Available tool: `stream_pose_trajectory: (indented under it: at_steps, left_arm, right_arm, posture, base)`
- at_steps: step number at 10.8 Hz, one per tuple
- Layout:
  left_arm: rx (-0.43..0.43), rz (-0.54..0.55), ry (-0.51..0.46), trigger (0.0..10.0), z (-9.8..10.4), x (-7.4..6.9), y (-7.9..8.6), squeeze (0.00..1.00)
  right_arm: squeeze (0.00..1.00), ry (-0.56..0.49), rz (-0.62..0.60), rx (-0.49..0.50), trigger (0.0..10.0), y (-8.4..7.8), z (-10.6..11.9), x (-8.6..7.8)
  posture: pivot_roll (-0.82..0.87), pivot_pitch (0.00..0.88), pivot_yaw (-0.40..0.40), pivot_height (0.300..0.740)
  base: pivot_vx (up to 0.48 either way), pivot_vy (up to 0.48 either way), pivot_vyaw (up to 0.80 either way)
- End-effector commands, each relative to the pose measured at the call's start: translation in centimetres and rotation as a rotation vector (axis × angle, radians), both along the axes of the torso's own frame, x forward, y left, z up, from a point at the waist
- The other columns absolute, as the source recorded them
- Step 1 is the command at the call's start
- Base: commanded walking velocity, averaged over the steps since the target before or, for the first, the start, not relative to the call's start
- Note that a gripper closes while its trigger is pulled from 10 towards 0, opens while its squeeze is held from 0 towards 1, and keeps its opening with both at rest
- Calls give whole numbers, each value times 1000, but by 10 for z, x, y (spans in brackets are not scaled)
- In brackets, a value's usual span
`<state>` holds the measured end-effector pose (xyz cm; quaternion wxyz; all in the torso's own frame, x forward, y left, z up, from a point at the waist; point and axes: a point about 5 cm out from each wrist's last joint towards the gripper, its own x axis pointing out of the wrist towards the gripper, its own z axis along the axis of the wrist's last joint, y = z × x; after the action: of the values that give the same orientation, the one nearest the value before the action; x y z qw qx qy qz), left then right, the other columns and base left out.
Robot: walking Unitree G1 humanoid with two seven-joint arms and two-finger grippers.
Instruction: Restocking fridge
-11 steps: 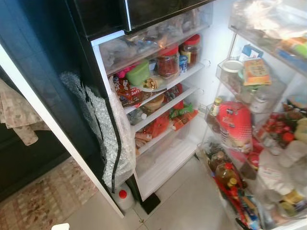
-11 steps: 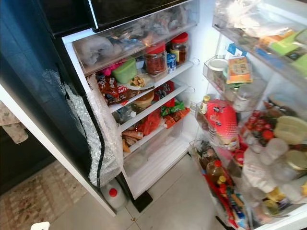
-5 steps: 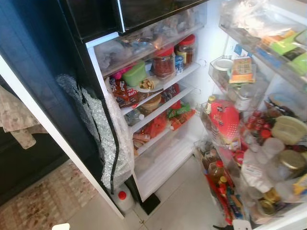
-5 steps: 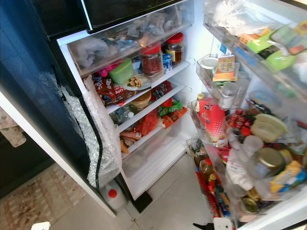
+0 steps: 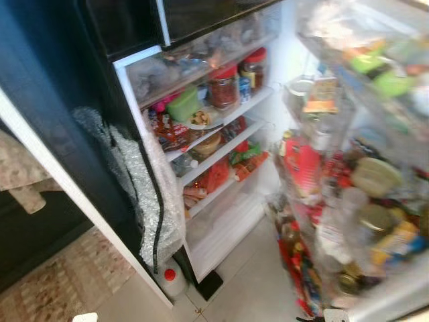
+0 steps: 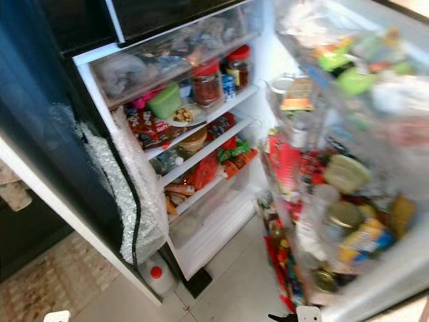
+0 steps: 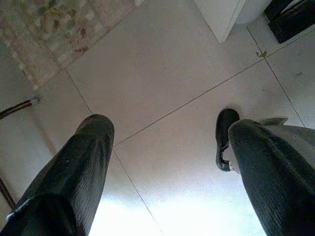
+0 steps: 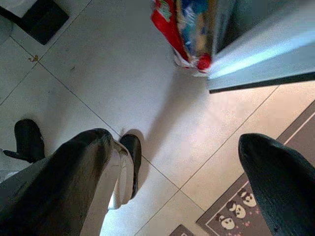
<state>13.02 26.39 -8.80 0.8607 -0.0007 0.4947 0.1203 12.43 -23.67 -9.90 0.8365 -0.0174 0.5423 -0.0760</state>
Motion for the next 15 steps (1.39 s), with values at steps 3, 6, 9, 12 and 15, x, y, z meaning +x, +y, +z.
stream_pose_trajectory:
  at_steps: [3, 6, 9, 12, 15]
  left_arm:
    - [24, -22, 18, 10000, 1, -4, 7, 0]
    - [25, -23, 19, 10000, 1, -4, 7, 0]
    - [25, -24, 18, 10000, 1, -4, 7, 0]
    - [25, -24, 18, 10000, 1, -3, 6, 0]
    - [24, -27, 19, 10000, 1, -3, 6, 0]
  right_arm:
    - [0, 13, 6, 3, 10000, 1, -1, -3]
    - [0, 19, 13, 8, 10000, 1, -1, -3]
    - [0, 22, 16, 16, 10000, 1, -1, -3]
    - [0, 18, 17, 30, 10000, 2, -1, -2]
    - [0, 17, 17, 35, 10000, 2, -1, -2]
  posture:
    - [-239, 0, 105, 740]
    - [-239, 0, 104, 740]
    - [-239, 0, 103, 740]
    - [-237, 0, 102, 740]
    - [-238, 0, 102, 740]
  base:
    - [0, 0, 0]
    - [0, 0, 0]
    - [0, 0, 0]
    - [0, 0, 0]
    - [0, 0, 0]
